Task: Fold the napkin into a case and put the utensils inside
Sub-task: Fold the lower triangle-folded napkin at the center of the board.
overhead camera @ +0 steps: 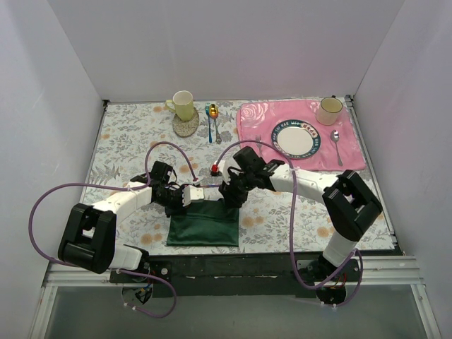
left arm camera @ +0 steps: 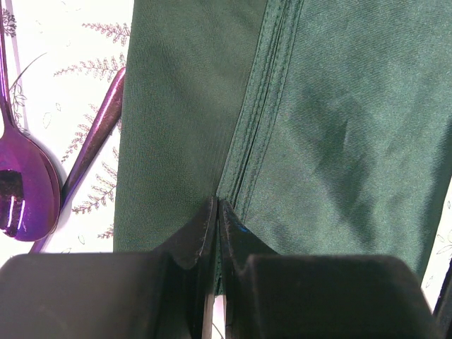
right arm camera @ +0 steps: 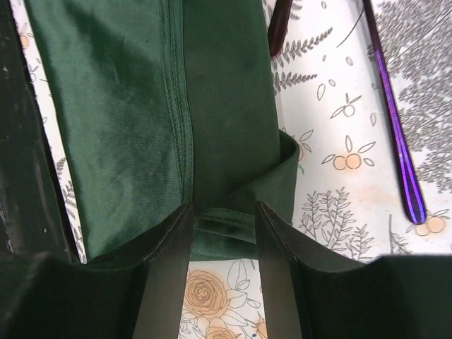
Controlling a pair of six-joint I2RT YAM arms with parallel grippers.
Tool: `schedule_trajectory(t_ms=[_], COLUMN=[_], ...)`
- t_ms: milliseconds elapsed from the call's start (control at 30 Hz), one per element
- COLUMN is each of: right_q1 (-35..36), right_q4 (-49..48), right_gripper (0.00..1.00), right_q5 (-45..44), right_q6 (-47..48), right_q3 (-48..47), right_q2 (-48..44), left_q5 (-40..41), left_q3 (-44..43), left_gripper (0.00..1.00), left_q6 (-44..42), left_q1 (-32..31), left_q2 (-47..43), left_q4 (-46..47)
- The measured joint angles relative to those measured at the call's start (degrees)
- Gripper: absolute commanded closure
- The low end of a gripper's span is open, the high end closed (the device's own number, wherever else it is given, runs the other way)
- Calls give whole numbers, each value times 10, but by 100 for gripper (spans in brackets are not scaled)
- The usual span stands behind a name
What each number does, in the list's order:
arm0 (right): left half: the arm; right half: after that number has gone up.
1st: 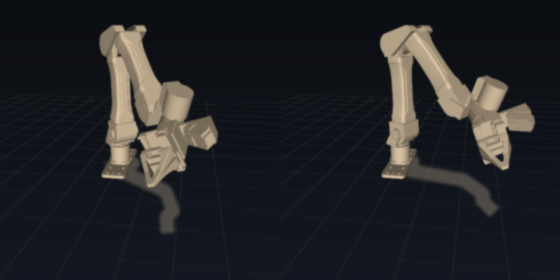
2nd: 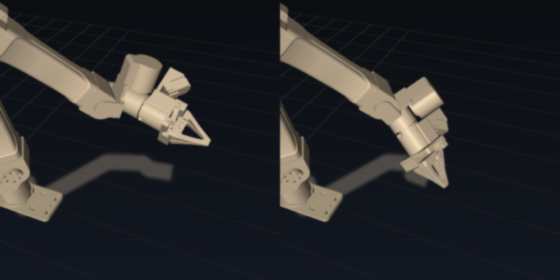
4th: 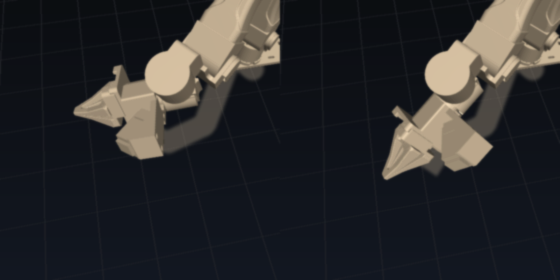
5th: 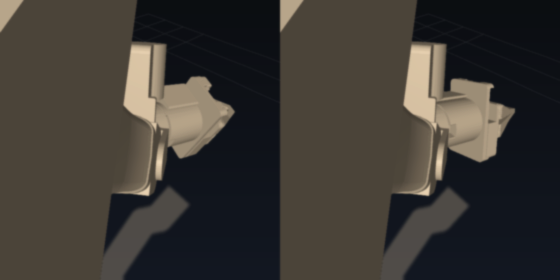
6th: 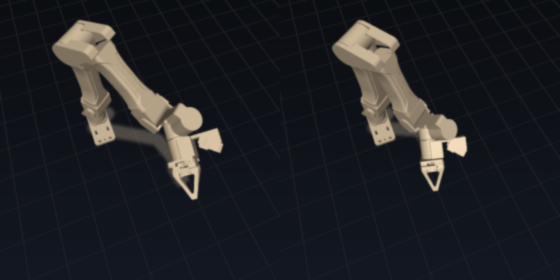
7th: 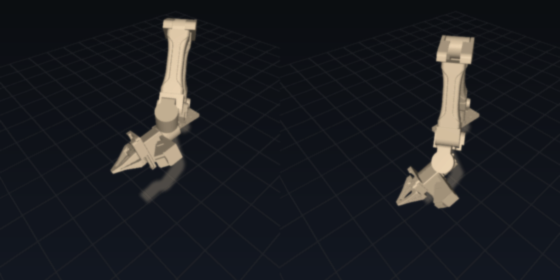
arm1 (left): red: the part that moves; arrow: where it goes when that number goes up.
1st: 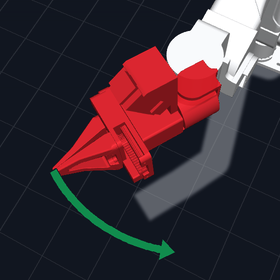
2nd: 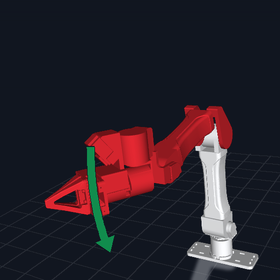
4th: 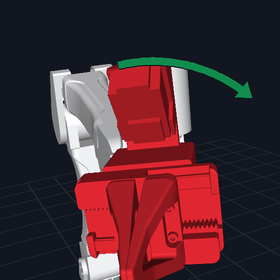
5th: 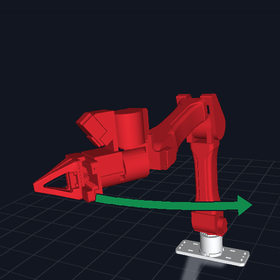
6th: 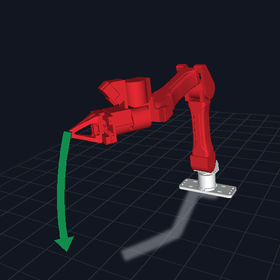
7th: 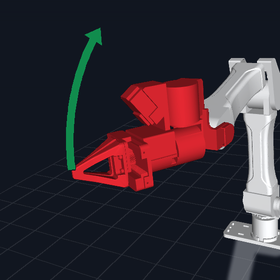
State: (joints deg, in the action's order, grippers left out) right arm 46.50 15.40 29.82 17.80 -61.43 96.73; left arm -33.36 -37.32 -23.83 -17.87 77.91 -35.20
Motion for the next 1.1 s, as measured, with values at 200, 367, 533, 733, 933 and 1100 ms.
schedule_trajectory(t_ms=[200,367,533,733,933,1100], right_q1=[26,46,64,80,83,83], right_q4=[8,12,17,25,26,27], right_gripper=[59,67,71,99,99,99], right_q5=[-40,-75,-109,-155,-177,-187], right_q6=[-20,-21,-14,-10,-8,0], right_q3=[0,0,0,0,0,0], right_q2=[15,15,15,18,20,20], left_q5=[0,0,0,0,0,-20], left_q3=[2,5,8,14,21,23], left_gripper=[100,100,99,90,72,60], left_q6=[4,8,14,21,50,66], left_q1=[0,0,-2,-3,-2,13], left_q2=[-1,-6,-12,-28,-58,-106], left_q4=[3,4,1,-9,-12,-10])
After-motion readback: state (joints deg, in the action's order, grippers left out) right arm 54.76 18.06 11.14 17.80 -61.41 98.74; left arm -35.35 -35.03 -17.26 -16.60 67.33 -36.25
